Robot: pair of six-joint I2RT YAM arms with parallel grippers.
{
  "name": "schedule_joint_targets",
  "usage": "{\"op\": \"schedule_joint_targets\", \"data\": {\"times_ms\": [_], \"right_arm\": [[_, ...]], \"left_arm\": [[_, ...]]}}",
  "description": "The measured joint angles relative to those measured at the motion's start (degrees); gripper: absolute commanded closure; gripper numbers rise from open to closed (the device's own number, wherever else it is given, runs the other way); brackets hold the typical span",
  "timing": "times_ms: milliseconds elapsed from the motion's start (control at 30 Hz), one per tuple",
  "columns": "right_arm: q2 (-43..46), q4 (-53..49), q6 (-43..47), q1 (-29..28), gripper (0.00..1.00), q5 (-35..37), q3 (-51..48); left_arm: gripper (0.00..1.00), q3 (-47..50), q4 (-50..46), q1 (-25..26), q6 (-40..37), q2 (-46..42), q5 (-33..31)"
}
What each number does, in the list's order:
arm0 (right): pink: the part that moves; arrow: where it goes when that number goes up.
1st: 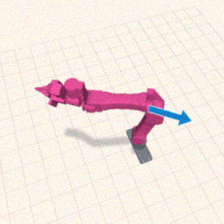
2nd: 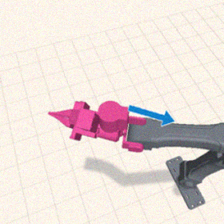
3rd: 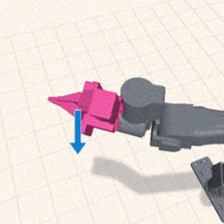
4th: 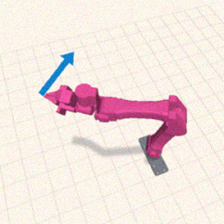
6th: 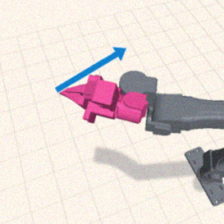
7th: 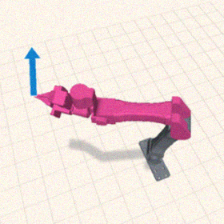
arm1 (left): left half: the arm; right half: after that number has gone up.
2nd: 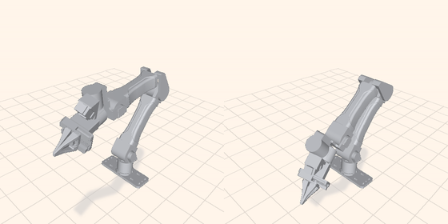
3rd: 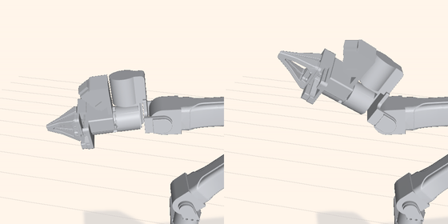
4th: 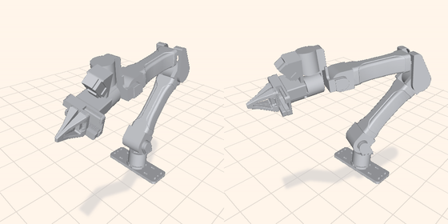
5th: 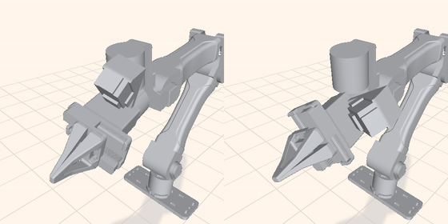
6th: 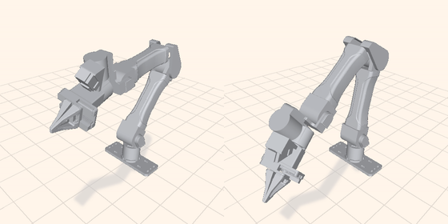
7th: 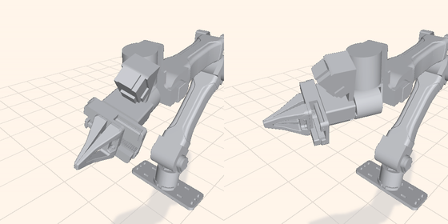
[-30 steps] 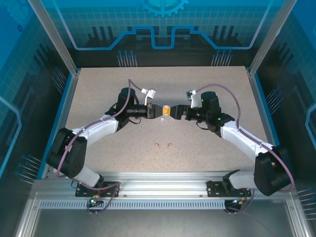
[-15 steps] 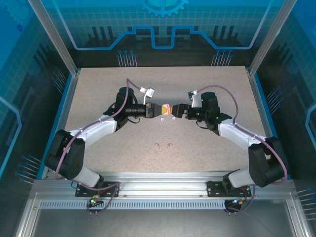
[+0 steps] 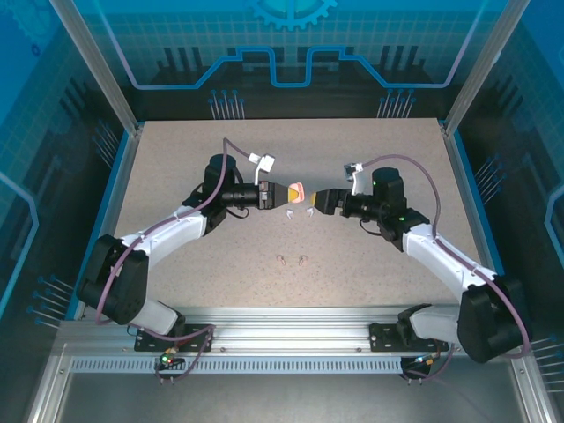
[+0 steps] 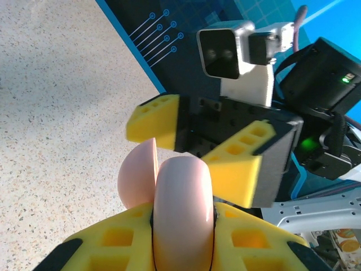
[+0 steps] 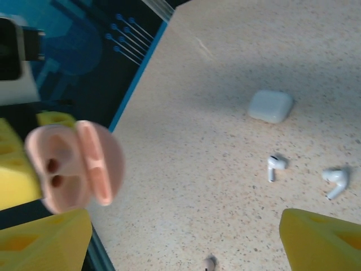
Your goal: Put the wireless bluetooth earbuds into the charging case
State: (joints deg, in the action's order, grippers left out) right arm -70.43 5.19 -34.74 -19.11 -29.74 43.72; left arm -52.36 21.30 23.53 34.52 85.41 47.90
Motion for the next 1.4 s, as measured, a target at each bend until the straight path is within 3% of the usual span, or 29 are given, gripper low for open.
{"op": "schedule_joint_targets", "data": {"times_ms": [567,1067,1400], "right_arm": [[-4.2,-0.2,0.3,-2.8,0.34,-1.3,4.4],[-6.1,-0.2,0.3,-3.5,0.4,-1.2,4.4],[-7.3,-0.8,0.3,-4.2,0.6,-1.2,6.3]], "left_arm": [[1.0,0.0,1.0,0.7,0.1,0.2,0.0],[1.0,0.0,1.0,0.9,0.1,1.0,0.0],[1.0,0.0,1.5,1.1,0.1,1.2,-0.2]]}}
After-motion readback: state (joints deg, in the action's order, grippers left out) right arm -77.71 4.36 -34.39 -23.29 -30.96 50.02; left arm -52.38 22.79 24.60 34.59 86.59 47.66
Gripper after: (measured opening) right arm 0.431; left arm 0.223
